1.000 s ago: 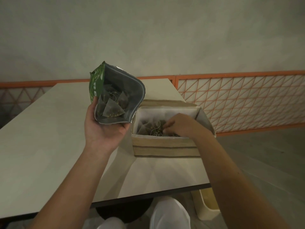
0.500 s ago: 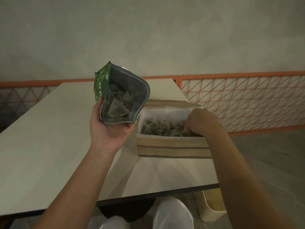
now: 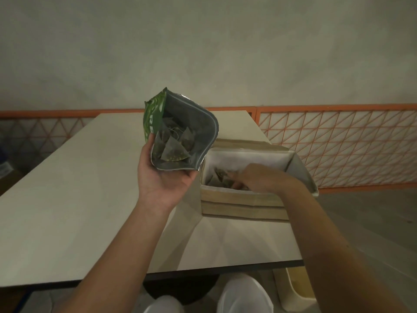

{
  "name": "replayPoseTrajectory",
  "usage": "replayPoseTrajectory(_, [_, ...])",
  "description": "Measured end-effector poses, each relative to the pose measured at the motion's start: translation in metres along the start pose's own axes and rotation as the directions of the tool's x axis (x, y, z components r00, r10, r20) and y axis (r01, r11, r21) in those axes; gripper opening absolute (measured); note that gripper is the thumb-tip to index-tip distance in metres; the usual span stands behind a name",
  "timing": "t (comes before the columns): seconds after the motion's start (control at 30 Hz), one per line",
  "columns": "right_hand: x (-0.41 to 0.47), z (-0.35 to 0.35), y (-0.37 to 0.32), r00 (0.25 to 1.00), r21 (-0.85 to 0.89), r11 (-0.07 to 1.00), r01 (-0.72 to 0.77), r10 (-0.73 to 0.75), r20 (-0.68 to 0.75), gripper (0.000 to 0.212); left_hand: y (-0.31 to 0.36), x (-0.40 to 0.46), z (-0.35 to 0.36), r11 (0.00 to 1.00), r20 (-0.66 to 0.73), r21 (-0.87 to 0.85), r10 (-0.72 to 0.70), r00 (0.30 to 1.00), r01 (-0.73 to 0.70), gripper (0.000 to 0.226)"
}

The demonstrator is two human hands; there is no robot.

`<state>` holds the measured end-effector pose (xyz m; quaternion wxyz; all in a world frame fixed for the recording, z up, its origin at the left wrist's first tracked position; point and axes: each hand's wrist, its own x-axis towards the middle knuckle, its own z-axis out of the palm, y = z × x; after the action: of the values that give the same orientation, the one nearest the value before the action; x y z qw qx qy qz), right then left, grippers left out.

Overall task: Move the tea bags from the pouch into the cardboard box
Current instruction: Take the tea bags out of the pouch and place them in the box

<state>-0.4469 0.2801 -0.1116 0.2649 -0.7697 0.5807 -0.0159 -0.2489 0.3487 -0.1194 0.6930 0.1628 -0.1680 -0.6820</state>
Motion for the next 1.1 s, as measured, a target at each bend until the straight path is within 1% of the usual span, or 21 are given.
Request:
replayPoseTrajectory(0.07, [-0.005, -0.006, -0.006, 0.981, -0.120, 0.993, 0.015, -0.037, -0.188, 0.039, 0.002, 0.000, -0.001, 1.000, 0.002, 0.009, 0.000, 1.000, 0.000, 0.057])
replayPoseTrajectory(0.1, [-0.012, -0.010, -0.012, 0.947, -0.113, 0.992, 0.062, -0.094, -0.306, 0.036, 0.002, 0.000, -0.002, 1.000, 0.002, 0.017, 0.001, 1.000, -0.001, 0.058])
replayPoseTrajectory(0.13, [-0.021, -0.015, -0.021, 0.887, -0.062, 0.986, 0.155, -0.167, -0.430, 0.032, 0.002, 0.001, -0.002, 1.000, 0.003, 0.027, 0.001, 1.000, -0.001, 0.059])
replayPoseTrajectory(0.17, [-0.030, -0.019, -0.032, 0.799, 0.004, 0.958, 0.285, -0.235, -0.553, 0.026, 0.002, 0.001, -0.002, 0.999, 0.000, 0.041, 0.004, 1.000, -0.004, 0.060])
replayPoseTrajectory(0.2, [-0.041, -0.023, -0.044, 0.707, 0.049, 0.905, 0.422, -0.295, -0.643, 0.020, 0.002, 0.001, -0.002, 0.998, -0.009, 0.063, 0.009, 1.000, -0.008, 0.061])
replayPoseTrajectory(0.23, [-0.048, -0.024, -0.056, 0.640, 0.064, 0.847, 0.528, -0.347, -0.685, 0.013, 0.002, 0.001, -0.002, 0.996, -0.020, 0.085, 0.016, 1.000, -0.014, 0.061])
replayPoseTrajectory(0.27, [-0.054, -0.024, -0.069, 0.596, 0.043, 0.802, 0.596, -0.406, -0.693, 0.007, 0.002, 0.001, -0.001, 0.995, -0.029, 0.101, 0.021, 0.999, -0.018, 0.060])
replayPoseTrajectory(0.3, [-0.056, -0.022, -0.080, 0.565, -0.010, 0.780, 0.626, -0.463, -0.683, 0.006, 0.002, 0.001, 0.000, 0.994, -0.038, 0.110, 0.027, 0.999, -0.023, 0.058])
replayPoseTrajectory(0.33, [-0.054, -0.019, -0.089, 0.550, -0.081, 0.774, 0.628, -0.514, -0.658, 0.011, 0.002, 0.000, 0.001, 0.993, -0.047, 0.114, 0.033, 0.998, -0.027, 0.057])
replayPoseTrajectory(0.4, [-0.042, -0.012, -0.104, 0.550, -0.266, 0.780, 0.566, -0.598, -0.582, 0.020, 0.001, -0.001, 0.000, 0.994, -0.053, 0.109, 0.036, 0.998, -0.030, 0.056])
replayPoseTrajectory(0.47, [-0.026, -0.003, -0.111, 0.594, -0.445, 0.774, 0.451, -0.632, -0.498, 0.026, 0.001, -0.002, 0.000, 0.994, -0.052, 0.102, 0.032, 0.998, -0.027, 0.058])
replayPoseTrajectory(0.5, [-0.019, 0.001, -0.113, 0.630, -0.492, 0.779, 0.390, -0.615, -0.474, 0.027, 0.001, -0.002, -0.001, 0.994, -0.054, 0.105, 0.031, 0.998, -0.026, 0.059])
replayPoseTrajectory(0.57, [-0.010, 0.009, -0.116, 0.708, -0.521, 0.799, 0.299, -0.552, -0.440, 0.035, 0.002, -0.003, -0.002, 0.993, -0.066, 0.116, 0.027, 0.997, -0.019, 0.060])
replayPoseTrajectory(0.63, [-0.008, 0.015, -0.116, 0.758, -0.522, 0.804, 0.285, -0.522, -0.391, 0.040, 0.004, -0.003, -0.003, 0.993, -0.071, 0.119, 0.020, 0.997, -0.011, 0.061])
replayPoseTrajectory(0.7, [-0.008, 0.016, -0.114, 0.768, -0.489, 0.807, 0.330, -0.531, -0.358, 0.035, 0.005, -0.003, -0.005, 0.993, -0.078, 0.116, 0.019, 0.997, -0.010, 0.062])
replayPoseTrajectory(0.8, [-0.011, 0.012, -0.106, 0.760, -0.382, 0.820, 0.427, -0.554, -0.339, 0.017, 0.004, -0.002, -0.006, 0.991, -0.082, 0.132, 0.036, 0.996, -0.025, 0.067])
replayPoseTrajectory(0.87, [-0.015, 0.010, -0.100, 0.769, -0.279, 0.835, 0.475, -0.548, -0.329, 0.004, 0.003, -0.003, -0.005, 0.990, -0.086, 0.136, 0.044, 0.995, -0.032, 0.068])
replayPoseTrajectory(0.9, [-0.018, 0.009, -0.097, 0.772, -0.228, 0.839, 0.494, -0.544, -0.328, 0.004, 0.001, -0.003, -0.004, 0.991, -0.087, 0.133, 0.044, 0.995, -0.032, 0.068])
replayPoseTrajectory(0.93, [-0.020, 0.007, -0.094, 0.771, -0.179, 0.839, 0.514, -0.543, -0.332, 0.009, 0.000, -0.004, -0.003, 0.991, -0.087, 0.129, 0.042, 0.995, -0.031, 0.067])
replayPoseTrajectory(1.0, [-0.024, 0.004, -0.087, 0.751, -0.085, 0.823, 0.561, -0.550, -0.366, 0.015, -0.002, -0.004, -0.001, 0.992, -0.077, 0.123, 0.035, 0.996, -0.025, 0.063])
replayPoseTrajectory(1.1, [-0.029, -0.003, -0.076, 0.665, 0.013, 0.767, 0.641, -0.547, -0.508, 0.024, -0.004, -0.003, 0.003, 0.994, -0.082, 0.111, 0.028, 0.996, -0.019, 0.060])
